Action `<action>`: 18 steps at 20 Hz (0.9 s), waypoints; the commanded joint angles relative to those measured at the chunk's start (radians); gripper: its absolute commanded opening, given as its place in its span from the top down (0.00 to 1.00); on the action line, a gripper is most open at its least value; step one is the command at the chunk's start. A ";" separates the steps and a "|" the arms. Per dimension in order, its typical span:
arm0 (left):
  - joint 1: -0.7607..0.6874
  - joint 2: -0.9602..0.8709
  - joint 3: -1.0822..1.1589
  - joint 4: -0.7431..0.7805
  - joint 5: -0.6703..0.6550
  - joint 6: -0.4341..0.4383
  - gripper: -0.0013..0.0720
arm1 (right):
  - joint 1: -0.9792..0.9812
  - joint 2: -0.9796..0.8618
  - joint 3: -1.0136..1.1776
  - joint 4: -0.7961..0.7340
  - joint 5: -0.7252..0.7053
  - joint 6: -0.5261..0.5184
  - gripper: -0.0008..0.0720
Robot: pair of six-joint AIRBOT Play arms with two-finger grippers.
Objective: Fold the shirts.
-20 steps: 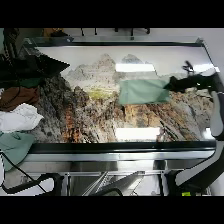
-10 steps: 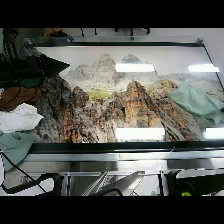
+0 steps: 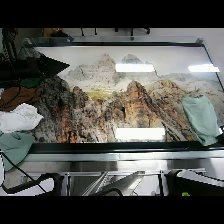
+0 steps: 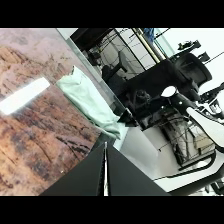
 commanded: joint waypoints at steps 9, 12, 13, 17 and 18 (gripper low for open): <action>0.002 0.000 0.000 -0.045 0.022 0.004 0.96 | 0.024 0.031 0.377 0.250 0.088 -0.078 0.60; 0.006 0.028 0.000 -0.033 0.089 0.004 0.96 | 0.183 0.068 0.382 0.515 0.029 -0.172 0.96; 0.013 0.045 0.000 0.013 0.108 0.004 0.97 | 0.265 0.074 0.382 0.542 0.032 -0.202 0.96; 0.013 0.201 -0.141 0.246 0.117 -0.035 0.97 | 0.645 0.113 0.315 0.530 0.111 -0.257 0.96; 0.011 0.264 -0.228 0.257 0.119 -0.035 0.97 | 0.744 0.140 0.261 0.509 0.099 -0.255 0.96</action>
